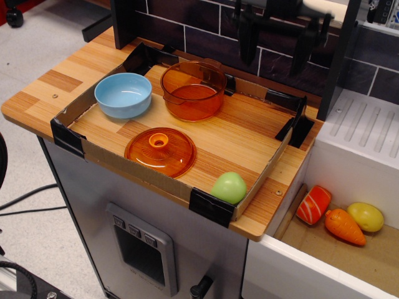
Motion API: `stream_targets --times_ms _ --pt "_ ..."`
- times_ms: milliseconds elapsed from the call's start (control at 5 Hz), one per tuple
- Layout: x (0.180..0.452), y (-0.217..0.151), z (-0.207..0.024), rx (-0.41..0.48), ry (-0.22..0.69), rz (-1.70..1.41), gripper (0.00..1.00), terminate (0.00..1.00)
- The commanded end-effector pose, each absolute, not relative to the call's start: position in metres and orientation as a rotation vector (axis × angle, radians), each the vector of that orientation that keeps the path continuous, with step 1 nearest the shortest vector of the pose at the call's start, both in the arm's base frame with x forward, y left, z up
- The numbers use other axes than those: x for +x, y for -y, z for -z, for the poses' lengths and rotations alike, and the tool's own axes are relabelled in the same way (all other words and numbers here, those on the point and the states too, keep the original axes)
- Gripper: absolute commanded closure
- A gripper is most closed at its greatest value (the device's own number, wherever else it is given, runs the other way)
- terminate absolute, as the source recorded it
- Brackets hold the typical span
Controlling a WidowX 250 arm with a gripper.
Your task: Put pear in bowl
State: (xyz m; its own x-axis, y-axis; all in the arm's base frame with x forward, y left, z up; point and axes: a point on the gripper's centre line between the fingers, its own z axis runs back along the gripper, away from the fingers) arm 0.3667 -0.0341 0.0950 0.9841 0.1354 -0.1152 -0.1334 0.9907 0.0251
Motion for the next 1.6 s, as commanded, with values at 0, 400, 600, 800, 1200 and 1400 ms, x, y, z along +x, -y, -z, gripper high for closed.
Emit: stream_targets --times_ms 0,400,600,800,1200,1400 --pt "0.341 0.024 -0.113 -0.004 0.016 0.089 0.00 0.00" --pt "0.306 0.014 -0.103 -0.131 -0.071 0.333 0.00 0.00" --pt "0.291 0.011 -0.090 -0.136 -0.082 0.444 0.00 0.00" --pt "0.284 0.009 -0.077 -0.130 -0.051 0.511 0.00 0.00" --pt "0.276 0.017 -0.058 -0.112 -0.037 0.498 0.00 0.00" --pt "0.273 0.026 -0.053 -0.128 -0.026 0.483 0.00 0.00"
